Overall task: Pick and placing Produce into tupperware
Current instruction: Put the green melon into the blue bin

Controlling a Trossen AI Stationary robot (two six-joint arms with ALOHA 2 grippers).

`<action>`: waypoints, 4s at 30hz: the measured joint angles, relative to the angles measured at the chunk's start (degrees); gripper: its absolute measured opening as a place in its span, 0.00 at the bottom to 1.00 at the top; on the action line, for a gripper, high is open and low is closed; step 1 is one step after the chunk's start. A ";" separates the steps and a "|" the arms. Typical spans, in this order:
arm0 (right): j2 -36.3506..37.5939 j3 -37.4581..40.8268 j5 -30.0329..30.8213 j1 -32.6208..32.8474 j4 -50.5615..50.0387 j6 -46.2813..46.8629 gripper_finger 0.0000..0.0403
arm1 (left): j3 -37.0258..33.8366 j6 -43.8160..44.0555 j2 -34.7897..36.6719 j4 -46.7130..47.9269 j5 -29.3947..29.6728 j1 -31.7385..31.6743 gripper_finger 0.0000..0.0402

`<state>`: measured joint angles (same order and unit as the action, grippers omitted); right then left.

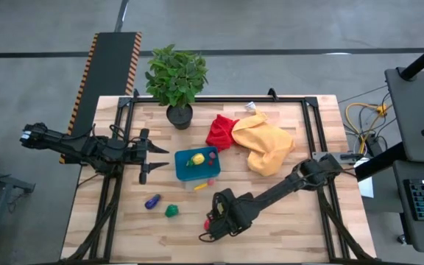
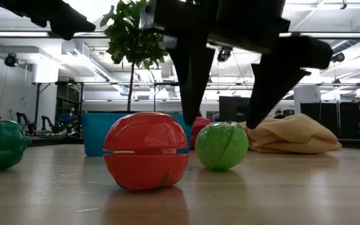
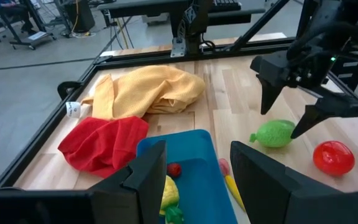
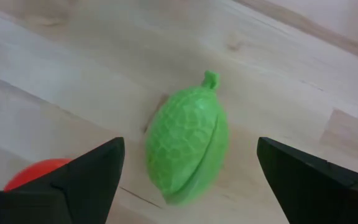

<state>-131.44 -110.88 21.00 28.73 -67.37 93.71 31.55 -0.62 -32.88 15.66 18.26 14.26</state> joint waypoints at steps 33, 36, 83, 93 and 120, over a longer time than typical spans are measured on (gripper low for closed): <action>0.02 9.54 0.06 -1.29 10.05 0.14 0.68 | 0.00 -0.21 -0.07 0.39 -0.01 0.00 0.41; 0.01 9.54 0.06 -1.29 10.15 -0.12 0.63 | 0.00 -0.22 -0.09 0.39 0.00 0.00 0.41; 2.49 -4.87 6.68 -13.98 7.42 -36.64 0.54 | 0.00 -0.13 -0.09 -0.35 0.00 0.02 0.41; 2.51 -5.79 7.69 -19.82 7.57 -45.53 0.54 | 0.00 -3.10 0.04 -1.95 0.00 0.01 0.41; 2.27 2.35 5.27 -25.11 14.14 -49.37 0.54 | 0.50 -4.69 0.02 -1.74 0.01 0.01 0.41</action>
<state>-129.16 -108.53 26.27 3.62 -53.23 44.33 32.05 -5.31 -32.86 13.92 18.27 14.27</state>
